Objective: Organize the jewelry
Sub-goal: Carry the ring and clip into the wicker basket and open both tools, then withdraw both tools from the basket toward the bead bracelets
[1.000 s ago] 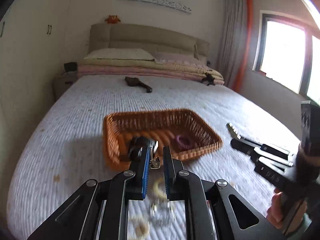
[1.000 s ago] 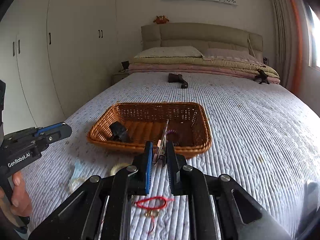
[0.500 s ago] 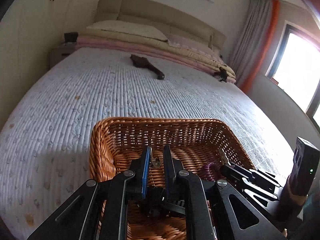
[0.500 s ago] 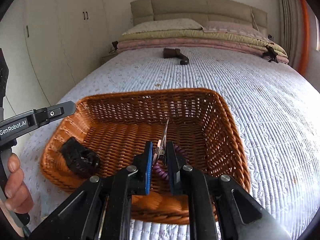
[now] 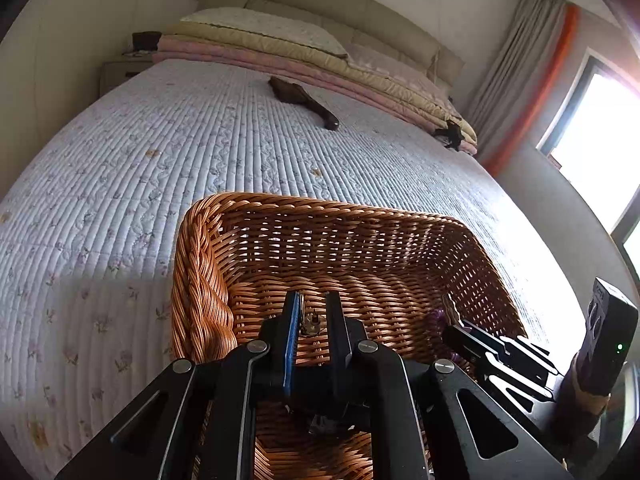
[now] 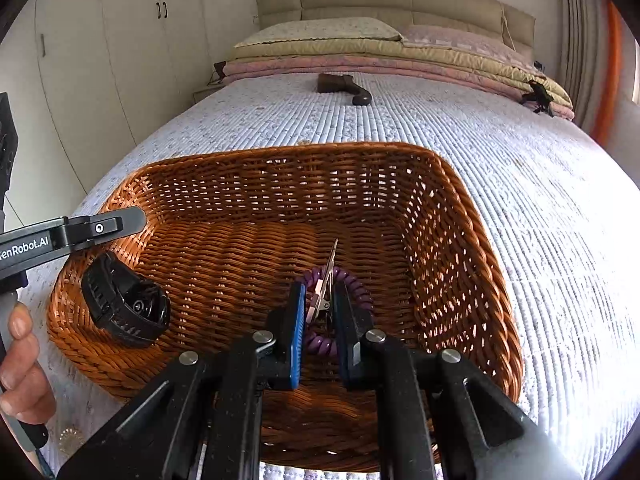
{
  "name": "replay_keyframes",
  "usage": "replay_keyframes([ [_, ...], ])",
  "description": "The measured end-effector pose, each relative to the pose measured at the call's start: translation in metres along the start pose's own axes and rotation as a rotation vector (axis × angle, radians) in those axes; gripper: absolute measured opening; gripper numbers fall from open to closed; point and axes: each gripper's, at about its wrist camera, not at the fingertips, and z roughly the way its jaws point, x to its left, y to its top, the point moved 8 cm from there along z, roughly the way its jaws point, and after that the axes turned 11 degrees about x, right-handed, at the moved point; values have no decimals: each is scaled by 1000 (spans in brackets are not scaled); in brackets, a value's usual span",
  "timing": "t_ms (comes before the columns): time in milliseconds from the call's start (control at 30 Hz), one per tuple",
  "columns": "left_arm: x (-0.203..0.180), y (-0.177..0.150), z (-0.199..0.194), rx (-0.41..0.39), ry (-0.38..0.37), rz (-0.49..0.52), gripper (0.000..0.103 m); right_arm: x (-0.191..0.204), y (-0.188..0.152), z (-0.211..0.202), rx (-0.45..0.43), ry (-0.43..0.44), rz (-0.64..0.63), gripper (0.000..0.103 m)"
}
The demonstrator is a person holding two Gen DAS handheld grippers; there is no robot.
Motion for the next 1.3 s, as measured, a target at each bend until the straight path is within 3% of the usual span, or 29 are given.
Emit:
replay_keyframes([
  [633, 4, -2, 3, 19, 77, 7, 17, -7, 3, -17, -39, 13, 18, 17],
  [667, 4, -2, 2, 19, 75, 4, 18, -7, 3, -20, -49, 15, 19, 23],
  [700, 5, -2, 0, 15, 70, 2, 25, -8, 4, -25, -64, 19, 21, 35],
  [733, 5, -3, -3, 8, 62, -4, 30, -8, 4, -29, -80, 20, 24, 41],
  [767, 5, -3, -8, -5, 53, -7, 41, -8, 5, -33, -95, 20, 27, 45],
  [800, 4, -3, -14, -23, 49, -7, 44, -8, 5, -37, -107, 20, 30, 45],
  [1067, -16, -21, -93, -169, 25, 23, 45, -9, -8, -93, -192, 24, 35, 45],
  [1200, -27, -46, -136, -210, 38, 48, 45, -3, -37, -127, -217, 23, 4, 45],
  [1300, -30, -80, -161, -228, 56, 67, 45, 4, -72, -144, -198, 74, 2, 45],
])
